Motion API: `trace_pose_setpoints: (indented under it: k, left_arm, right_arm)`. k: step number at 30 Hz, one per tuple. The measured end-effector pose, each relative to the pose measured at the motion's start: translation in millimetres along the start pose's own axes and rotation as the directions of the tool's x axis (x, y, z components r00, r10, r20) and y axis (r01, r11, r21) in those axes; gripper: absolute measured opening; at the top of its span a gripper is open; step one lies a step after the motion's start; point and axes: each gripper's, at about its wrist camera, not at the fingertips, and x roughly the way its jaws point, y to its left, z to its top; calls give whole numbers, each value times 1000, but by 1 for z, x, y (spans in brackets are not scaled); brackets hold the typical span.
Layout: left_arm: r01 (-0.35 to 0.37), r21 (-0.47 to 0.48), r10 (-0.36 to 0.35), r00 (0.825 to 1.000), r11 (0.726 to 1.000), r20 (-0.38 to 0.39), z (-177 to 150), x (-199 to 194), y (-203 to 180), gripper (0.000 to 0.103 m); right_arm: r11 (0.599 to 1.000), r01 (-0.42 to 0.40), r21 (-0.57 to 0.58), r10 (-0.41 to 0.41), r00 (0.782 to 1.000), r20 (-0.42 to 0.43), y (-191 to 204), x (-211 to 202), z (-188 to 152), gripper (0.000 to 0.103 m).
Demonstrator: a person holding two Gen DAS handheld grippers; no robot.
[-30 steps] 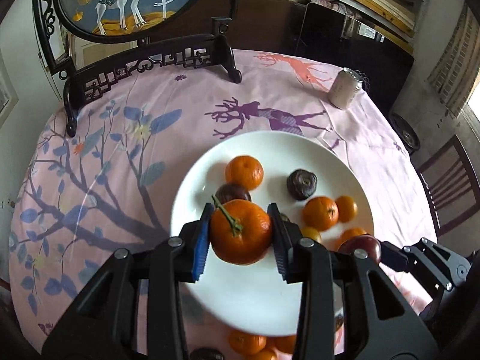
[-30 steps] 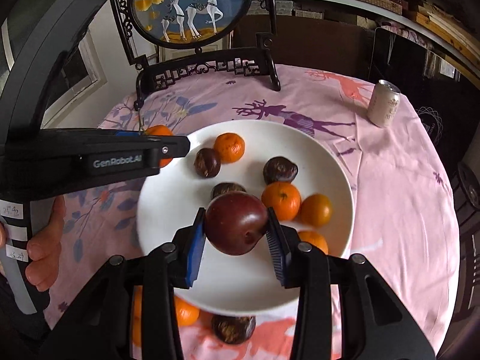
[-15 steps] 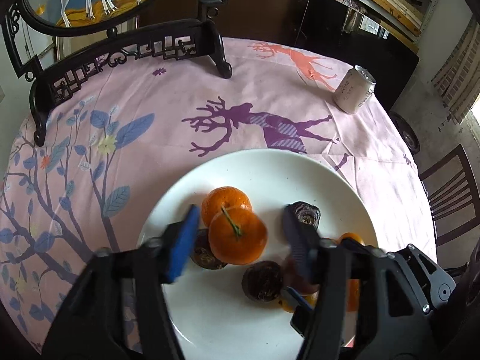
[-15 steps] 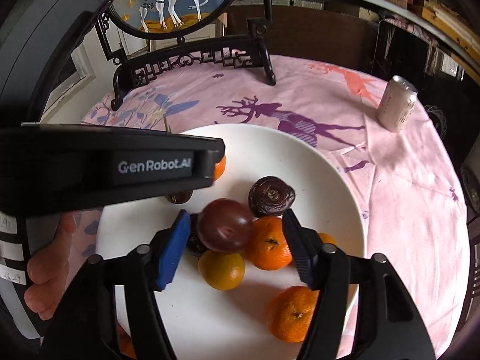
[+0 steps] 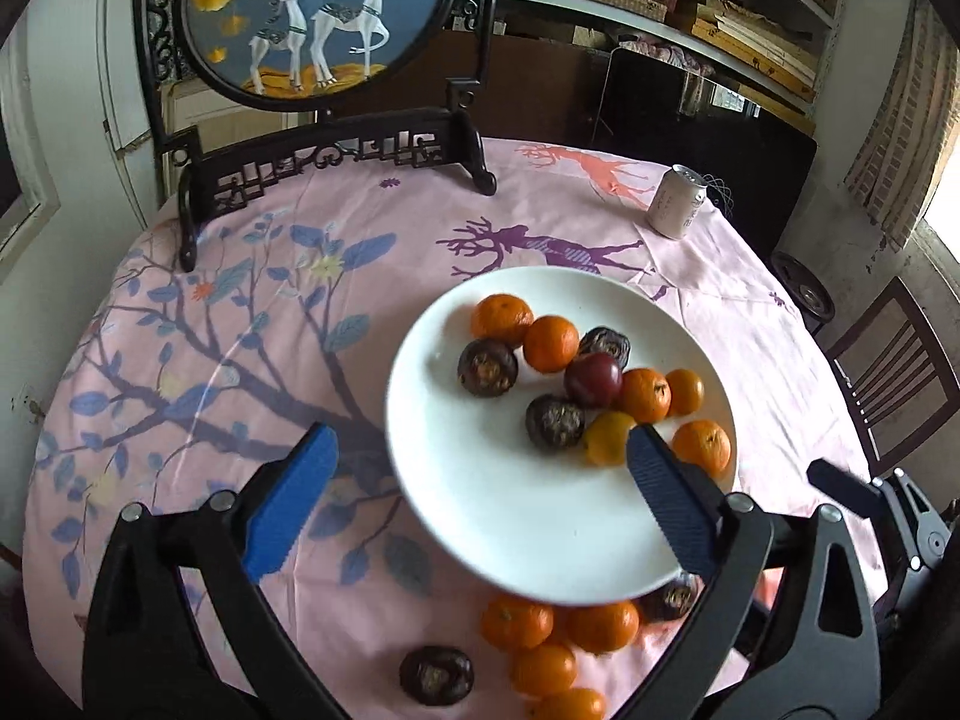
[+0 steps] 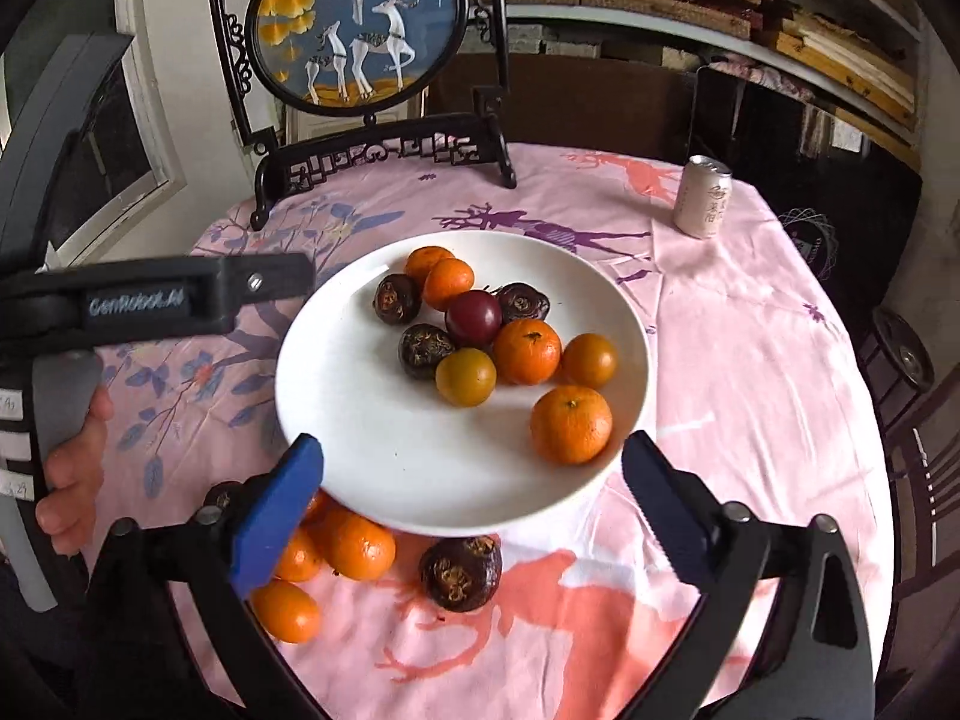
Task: Organize fruits
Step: 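Grasp an orange with the left gripper while the right grasps a dark brown fruit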
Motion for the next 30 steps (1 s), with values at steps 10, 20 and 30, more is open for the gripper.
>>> trace_pose_setpoints:
  k: [10,20,30]
  left_arm:
    - [-42,-60,41,999,997,-25,-87,-33,28,99]
    - [-42,-70,39,998,997,-47,-114,-43,32,99]
    - [-38,-30,37,998,999,-47,-134,-50,23,99]
  right_arm:
    - [998,61,30,-60,998,-17,11,-30,-41,101]
    - [998,56,33,-56,998,-22,20,-39,-55,101]
    - [997,49,64,-43,995,-91,5,-15,-72,101]
